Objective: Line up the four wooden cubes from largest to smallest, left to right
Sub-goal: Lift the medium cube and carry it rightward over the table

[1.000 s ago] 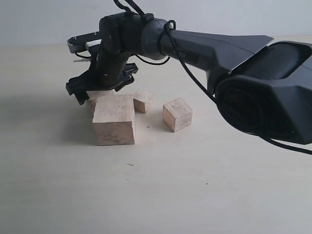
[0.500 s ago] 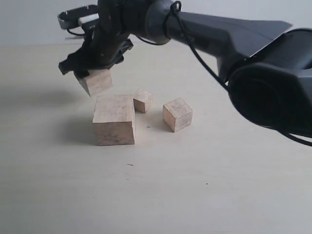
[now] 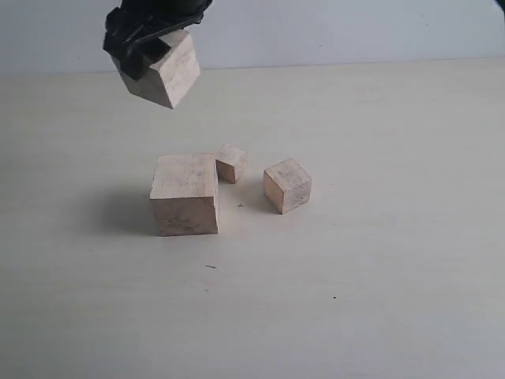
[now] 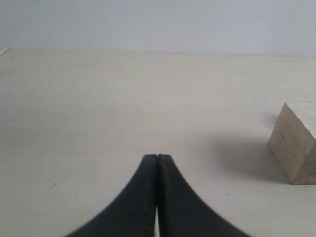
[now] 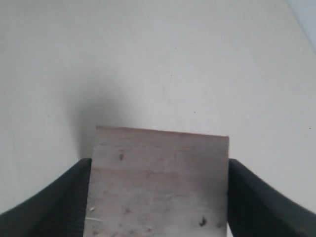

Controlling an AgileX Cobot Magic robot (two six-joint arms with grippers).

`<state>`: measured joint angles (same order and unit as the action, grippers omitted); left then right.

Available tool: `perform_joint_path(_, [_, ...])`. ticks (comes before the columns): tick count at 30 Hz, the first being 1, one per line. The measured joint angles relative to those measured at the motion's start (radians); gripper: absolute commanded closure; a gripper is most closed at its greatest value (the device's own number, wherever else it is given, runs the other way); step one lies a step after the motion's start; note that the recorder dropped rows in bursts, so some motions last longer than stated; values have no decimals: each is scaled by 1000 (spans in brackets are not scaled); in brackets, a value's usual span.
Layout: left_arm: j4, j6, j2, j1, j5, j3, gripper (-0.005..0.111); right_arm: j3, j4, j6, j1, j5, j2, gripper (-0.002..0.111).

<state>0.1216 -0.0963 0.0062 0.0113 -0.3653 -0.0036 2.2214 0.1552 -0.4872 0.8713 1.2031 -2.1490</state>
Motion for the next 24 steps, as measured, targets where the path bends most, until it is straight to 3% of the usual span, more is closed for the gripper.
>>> perform_joint_path(14, [0,0,0,0,0,0,107,-131,-126,-169,-14,28,90,108])
perform_joint_path(24, [0,0,0,0,0,0,107,-150,12,-270,-167,28,169,108])
